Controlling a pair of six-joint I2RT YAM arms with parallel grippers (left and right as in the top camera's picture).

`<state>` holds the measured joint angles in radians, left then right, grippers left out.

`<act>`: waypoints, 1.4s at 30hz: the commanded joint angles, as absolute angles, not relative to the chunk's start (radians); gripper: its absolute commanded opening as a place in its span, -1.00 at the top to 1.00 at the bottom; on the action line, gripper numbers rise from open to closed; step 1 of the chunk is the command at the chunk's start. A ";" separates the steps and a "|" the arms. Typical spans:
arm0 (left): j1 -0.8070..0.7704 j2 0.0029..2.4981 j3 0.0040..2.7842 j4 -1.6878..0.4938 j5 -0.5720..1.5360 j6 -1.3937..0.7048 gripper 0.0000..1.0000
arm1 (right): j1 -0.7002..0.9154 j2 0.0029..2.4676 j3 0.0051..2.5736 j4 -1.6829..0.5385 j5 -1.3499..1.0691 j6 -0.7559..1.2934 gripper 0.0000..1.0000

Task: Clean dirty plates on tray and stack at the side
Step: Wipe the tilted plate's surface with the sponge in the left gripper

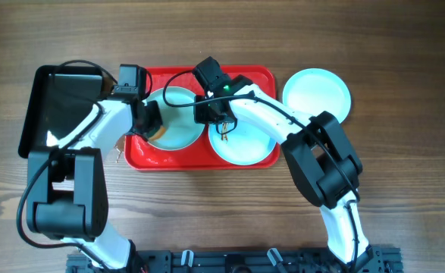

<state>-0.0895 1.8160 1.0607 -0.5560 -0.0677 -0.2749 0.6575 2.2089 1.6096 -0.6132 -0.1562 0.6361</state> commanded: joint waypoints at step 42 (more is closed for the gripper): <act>-0.141 1.408 1.141 -0.754 0.025 -0.325 0.92 | 0.658 1.914 1.697 -0.642 0.530 0.166 0.91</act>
